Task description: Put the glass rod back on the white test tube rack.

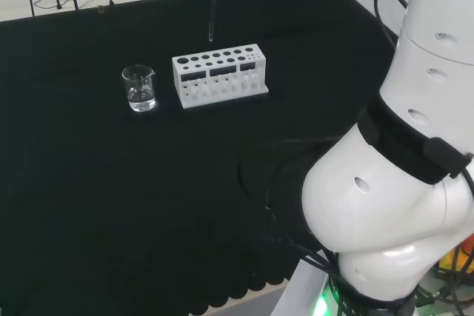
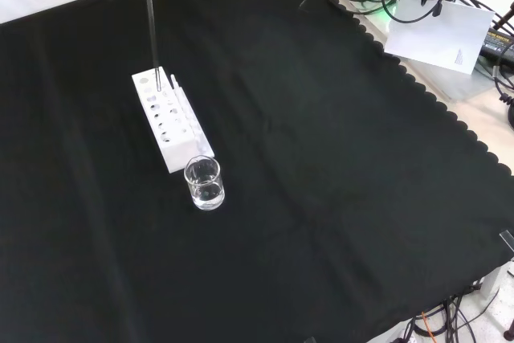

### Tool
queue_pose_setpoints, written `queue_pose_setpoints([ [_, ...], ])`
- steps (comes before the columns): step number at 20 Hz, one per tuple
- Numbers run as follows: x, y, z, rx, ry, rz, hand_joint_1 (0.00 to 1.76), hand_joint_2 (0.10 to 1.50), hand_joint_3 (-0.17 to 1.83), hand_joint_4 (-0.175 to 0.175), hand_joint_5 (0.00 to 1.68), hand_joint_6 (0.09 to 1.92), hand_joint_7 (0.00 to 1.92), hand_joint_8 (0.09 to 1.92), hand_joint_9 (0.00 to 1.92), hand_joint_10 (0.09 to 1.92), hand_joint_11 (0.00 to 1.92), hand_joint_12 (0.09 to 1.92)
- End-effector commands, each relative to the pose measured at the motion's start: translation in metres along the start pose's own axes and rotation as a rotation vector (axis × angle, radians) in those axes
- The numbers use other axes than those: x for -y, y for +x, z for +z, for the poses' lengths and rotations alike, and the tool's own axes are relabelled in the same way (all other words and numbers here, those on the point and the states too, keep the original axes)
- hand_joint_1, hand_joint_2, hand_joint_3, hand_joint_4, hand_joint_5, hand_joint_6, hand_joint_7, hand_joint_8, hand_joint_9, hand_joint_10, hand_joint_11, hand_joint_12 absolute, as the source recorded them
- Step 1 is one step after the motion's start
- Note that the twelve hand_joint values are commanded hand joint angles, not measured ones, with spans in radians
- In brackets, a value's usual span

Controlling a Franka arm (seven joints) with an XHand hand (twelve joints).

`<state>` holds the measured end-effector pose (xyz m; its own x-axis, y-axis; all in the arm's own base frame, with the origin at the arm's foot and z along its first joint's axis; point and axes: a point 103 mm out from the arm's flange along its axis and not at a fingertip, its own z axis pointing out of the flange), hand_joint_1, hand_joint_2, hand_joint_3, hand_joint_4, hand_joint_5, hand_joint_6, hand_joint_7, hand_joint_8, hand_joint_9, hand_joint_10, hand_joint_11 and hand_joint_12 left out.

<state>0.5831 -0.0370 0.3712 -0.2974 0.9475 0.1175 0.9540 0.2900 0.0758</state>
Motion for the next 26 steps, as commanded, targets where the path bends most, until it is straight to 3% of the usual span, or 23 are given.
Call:
queue_pose_setpoints([
  [1, -0.009, -0.009, 0.012, -0.01, 0.0, 0.011, 1.29, 1.07, 0.0, -0.175, 1.05, 0.6, 1.14, 1.04, 1.57, 0.81, 1.63, 0.47],
  [8, -0.021, -0.012, 0.03, 0.013, 0.032, 0.01, 1.29, 1.07, 0.0, -0.175, 1.05, 0.6, 1.14, 1.04, 1.57, 0.81, 1.63, 0.47],
  [16, -0.015, -0.025, 0.042, 0.022, 0.053, 0.03, 1.29, 1.07, 0.0, -0.175, 1.05, 0.59, 1.14, 1.04, 1.57, 0.81, 1.63, 0.47],
  [26, -0.013, -0.01, 0.055, -0.004, 0.067, 0.026, 1.29, 1.07, 0.0, -0.175, 1.05, 0.59, 1.14, 1.04, 1.57, 0.81, 1.63, 0.47],
])
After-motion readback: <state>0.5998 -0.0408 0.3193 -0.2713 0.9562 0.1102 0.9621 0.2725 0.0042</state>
